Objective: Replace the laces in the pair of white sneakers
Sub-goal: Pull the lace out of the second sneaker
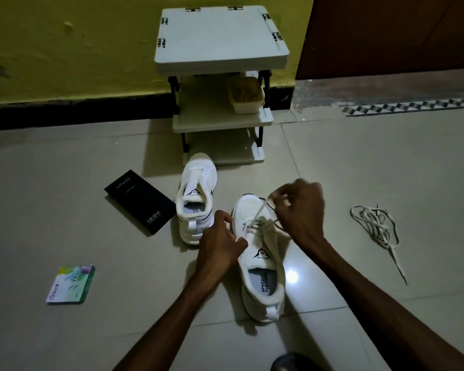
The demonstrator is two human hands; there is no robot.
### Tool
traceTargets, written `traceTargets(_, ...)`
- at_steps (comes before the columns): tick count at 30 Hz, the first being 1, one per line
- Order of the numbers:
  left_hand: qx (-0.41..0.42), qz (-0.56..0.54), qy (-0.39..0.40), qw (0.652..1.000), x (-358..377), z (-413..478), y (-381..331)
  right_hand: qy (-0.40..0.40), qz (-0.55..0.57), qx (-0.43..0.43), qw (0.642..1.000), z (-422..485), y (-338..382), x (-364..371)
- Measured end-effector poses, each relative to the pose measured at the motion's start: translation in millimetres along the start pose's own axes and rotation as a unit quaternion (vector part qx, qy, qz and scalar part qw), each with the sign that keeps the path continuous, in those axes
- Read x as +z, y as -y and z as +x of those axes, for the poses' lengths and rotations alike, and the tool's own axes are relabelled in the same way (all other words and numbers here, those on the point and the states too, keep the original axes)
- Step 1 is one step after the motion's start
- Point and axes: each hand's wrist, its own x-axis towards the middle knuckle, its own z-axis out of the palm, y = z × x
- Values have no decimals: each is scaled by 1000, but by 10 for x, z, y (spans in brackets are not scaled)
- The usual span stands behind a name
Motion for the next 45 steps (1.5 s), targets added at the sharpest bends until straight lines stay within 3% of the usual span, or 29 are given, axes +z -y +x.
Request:
traceTargets(2,-4,2,-2,1000,4,7,-1,-54,152,130,978,67,-43,-63)
traceTargets(4,-7,-1,-1,1000,13,7,0,10,319,241,917,47,-15,-91)
traceTargets(6,-3,1,0,1000,20,12,6,100,414,268,864,-18,46,-93)
traceTargets(7,-2,2,1,1000,26,14,8,150,421,260,856,-51,96,-111)
traceTargets(9,-7,0,2,1000,29,27,12,246,305,197,899,-96,149,-111)
traceTargets(10,-12,-1,2,1000,29,33,16,298,171,133,930,-99,136,-85)
traceTargets(12,-16,-4,4,1000,31,45,30,347,-99,-5,933,-131,136,6)
traceTargets(14,-16,-9,4,1000,37,50,38,321,-158,-57,932,-193,128,94)
traceTargets(17,-11,-10,-5,1000,44,48,51,287,-102,-53,951,-259,89,182)
traceTargets(24,0,-24,8,1000,-3,-1,16,253,-5,86,964,-233,150,284)
traceTargets(28,15,-10,13,1000,3,-12,16,54,71,54,995,-48,250,12)
traceTargets(31,21,2,18,1000,-3,-11,36,-83,163,24,983,174,402,-323)
traceTargets(33,20,10,22,1000,4,-13,35,-116,166,10,979,356,495,-527)
traceTargets(35,33,38,21,998,20,-20,4,-67,92,-8,993,469,486,-596)
traceTargets(37,71,70,23,995,52,-15,-17,31,-42,-15,999,448,382,-535)
traceTargets(39,115,93,33,989,97,21,-37,135,-134,11,982,270,273,-432)
traceTargets(42,125,131,57,982,167,93,-60,246,-183,36,951,-104,208,-314)
traceTargets(45,129,170,65,975,208,121,-108,292,-241,-8,925,-428,194,-197)
